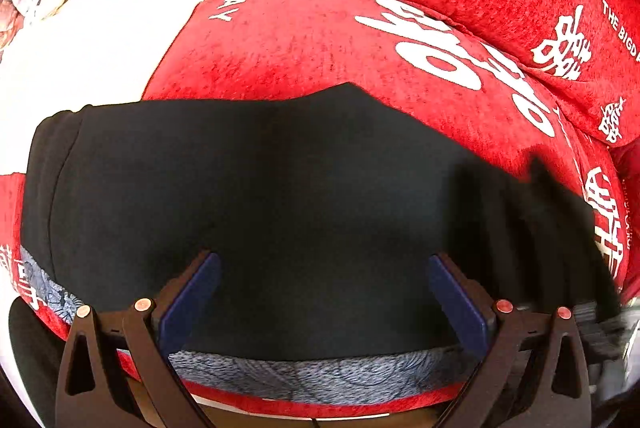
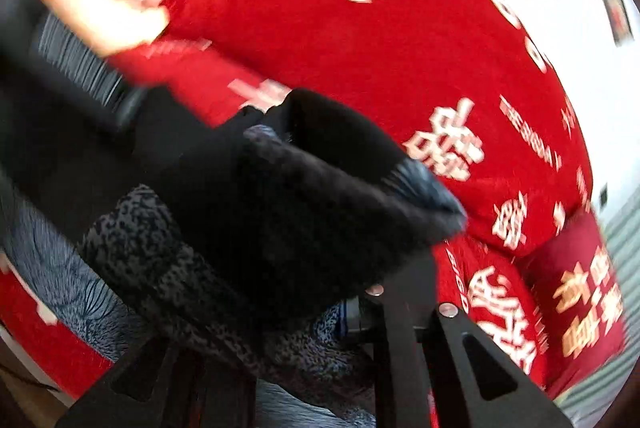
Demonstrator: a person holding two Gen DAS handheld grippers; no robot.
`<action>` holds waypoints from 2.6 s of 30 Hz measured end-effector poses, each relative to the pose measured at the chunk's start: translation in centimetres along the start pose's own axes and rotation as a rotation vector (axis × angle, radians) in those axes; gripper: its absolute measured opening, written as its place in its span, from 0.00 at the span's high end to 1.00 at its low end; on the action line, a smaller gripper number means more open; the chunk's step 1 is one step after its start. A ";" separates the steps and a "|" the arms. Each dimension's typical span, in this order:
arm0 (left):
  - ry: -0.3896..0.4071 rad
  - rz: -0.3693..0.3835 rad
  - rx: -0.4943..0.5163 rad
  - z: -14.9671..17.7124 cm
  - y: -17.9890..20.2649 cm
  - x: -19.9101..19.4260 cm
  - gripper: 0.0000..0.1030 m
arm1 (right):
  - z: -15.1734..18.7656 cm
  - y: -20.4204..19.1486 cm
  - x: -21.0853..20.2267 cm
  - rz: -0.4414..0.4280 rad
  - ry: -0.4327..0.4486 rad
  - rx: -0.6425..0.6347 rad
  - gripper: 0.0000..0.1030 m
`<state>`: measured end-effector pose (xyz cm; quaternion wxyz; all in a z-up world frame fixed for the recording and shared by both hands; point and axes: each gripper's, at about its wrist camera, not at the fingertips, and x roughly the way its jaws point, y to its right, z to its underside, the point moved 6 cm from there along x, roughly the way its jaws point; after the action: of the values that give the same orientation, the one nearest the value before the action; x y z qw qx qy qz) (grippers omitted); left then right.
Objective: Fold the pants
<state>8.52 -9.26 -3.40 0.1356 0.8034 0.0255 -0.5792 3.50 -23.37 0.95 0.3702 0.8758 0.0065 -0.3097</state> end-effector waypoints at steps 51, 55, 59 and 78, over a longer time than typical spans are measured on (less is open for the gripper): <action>-0.034 -0.041 0.224 3.9 7.5 2.7 0.00 | 4.1 12.9 10.0 -0.579 -0.226 0.702 0.07; -0.032 -0.034 0.229 4.0 7.3 2.7 0.00 | 4.5 11.6 8.6 -0.517 -0.217 0.632 0.07; -0.030 -0.025 0.234 3.9 7.3 2.7 0.00 | 6.8 9.6 5.7 -0.434 -0.218 0.569 0.07; 0.000 -0.025 0.152 3.2 2.4 0.1 0.01 | 4.5 5.3 4.1 -0.305 -0.232 0.500 0.06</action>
<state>6.08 -12.43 -3.97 0.0670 0.8109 -0.0084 -0.5813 5.67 -31.03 -0.24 0.0908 0.8875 0.0192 -0.4514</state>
